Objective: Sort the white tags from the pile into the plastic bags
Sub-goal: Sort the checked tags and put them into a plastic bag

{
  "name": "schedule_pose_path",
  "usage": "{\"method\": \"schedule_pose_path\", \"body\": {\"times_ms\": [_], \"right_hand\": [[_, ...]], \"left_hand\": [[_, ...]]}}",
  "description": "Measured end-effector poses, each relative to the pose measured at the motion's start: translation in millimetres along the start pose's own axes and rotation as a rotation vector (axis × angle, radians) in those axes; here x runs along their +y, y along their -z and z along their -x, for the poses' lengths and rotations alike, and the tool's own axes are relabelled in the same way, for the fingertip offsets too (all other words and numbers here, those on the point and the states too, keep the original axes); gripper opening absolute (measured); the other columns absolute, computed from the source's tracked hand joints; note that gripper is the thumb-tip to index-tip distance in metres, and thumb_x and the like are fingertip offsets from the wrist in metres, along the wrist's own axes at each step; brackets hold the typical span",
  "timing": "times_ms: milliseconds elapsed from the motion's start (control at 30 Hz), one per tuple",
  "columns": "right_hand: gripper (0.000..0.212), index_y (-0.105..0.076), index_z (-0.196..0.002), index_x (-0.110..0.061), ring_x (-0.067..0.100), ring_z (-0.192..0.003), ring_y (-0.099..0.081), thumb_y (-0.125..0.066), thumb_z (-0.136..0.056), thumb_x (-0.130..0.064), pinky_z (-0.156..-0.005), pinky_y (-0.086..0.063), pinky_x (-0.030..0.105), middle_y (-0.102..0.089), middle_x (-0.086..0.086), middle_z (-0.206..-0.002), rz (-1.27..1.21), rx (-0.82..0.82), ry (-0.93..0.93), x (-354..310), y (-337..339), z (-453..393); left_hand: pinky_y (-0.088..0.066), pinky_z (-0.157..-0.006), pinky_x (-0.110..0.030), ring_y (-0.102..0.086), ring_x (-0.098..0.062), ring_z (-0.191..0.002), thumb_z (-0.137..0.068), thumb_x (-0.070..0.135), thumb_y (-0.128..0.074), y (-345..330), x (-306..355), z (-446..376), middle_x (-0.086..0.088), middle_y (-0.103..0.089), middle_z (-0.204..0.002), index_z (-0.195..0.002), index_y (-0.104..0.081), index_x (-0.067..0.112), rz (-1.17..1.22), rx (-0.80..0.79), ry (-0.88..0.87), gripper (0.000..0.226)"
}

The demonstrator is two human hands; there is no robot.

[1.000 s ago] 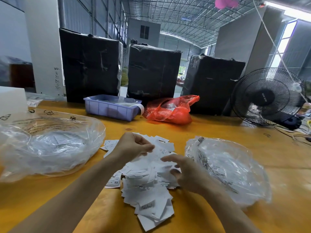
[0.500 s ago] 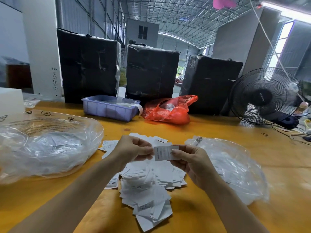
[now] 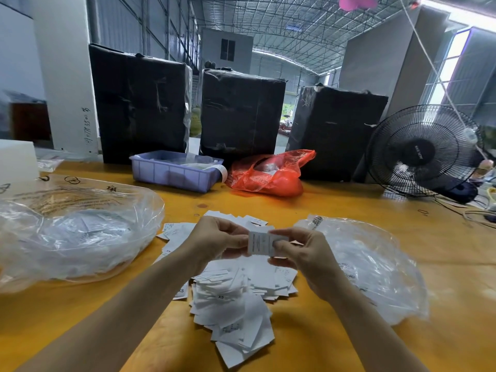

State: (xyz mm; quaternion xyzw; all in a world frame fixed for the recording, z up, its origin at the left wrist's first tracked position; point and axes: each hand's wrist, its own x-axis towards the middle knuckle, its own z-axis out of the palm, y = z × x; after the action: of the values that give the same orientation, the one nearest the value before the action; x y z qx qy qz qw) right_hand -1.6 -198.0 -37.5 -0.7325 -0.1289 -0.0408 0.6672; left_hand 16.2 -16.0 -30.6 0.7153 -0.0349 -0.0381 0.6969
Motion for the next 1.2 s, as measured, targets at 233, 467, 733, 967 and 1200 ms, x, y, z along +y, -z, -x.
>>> {"method": "schedule_pose_path", "body": {"times_ms": [233,467,733,967,1200], "right_hand": [[0.008,-0.068,-0.078,-0.006,0.010,-0.062,-0.062,-0.064,-0.082,0.000,-0.052,-0.050,0.019,-0.066,0.001,-0.069,0.311,0.084,0.078,7.0,-1.2,-2.9],[0.013,-0.061,-0.089,0.000,0.020,-0.069,-0.069,-0.062,-0.080,0.009,-0.060,-0.058,0.028,-0.070,0.012,-0.075,-0.553,0.173,-0.154,-2.2,4.1,-6.3],[0.009,-0.068,-0.083,-0.011,0.011,-0.063,-0.066,-0.069,-0.080,-0.003,-0.069,-0.051,0.026,-0.070,0.001,-0.066,-0.228,0.231,-0.006,-0.1,-8.4,-0.7],[0.011,-0.068,-0.088,-0.007,0.013,-0.064,-0.068,-0.071,-0.078,-0.002,-0.057,-0.050,0.017,-0.071,0.009,-0.074,-0.115,0.207,0.046,2.0,-11.2,0.3],[0.012,-0.068,-0.088,-0.005,0.014,-0.064,-0.068,-0.072,-0.077,-0.002,-0.056,-0.049,0.016,-0.071,0.007,-0.072,-0.100,0.202,0.066,7.6,-11.7,-1.9]], "left_hand": [[-0.058,-0.061,-0.023,-0.070,-0.018,-0.062,-0.076,-0.004,-0.072,-0.5,0.4,3.1,-0.016,-0.073,-0.075,-0.076,-0.071,0.001,0.022,-0.009,-0.036,0.005],[-0.059,-0.065,-0.024,-0.071,-0.020,-0.066,-0.076,-0.001,-0.073,-1.6,0.5,3.9,-0.016,-0.074,-0.079,-0.082,-0.070,0.001,0.022,-0.047,-0.009,0.007],[-0.053,-0.055,-0.020,-0.073,-0.021,-0.069,-0.075,0.001,-0.073,-7.5,1.8,8.5,-0.015,-0.074,-0.080,-0.089,-0.069,-0.001,0.009,-0.145,0.056,0.014],[-0.053,-0.054,-0.020,-0.073,-0.020,-0.070,-0.075,0.000,-0.073,-8.1,2.8,8.8,-0.015,-0.074,-0.080,-0.087,-0.070,0.000,0.026,-0.160,0.074,0.012],[-0.058,-0.060,-0.022,-0.072,-0.020,-0.069,-0.072,0.000,-0.073,-8.1,3.0,9.1,-0.015,-0.074,-0.080,-0.082,-0.071,0.003,0.041,-0.174,0.088,0.010]]}}
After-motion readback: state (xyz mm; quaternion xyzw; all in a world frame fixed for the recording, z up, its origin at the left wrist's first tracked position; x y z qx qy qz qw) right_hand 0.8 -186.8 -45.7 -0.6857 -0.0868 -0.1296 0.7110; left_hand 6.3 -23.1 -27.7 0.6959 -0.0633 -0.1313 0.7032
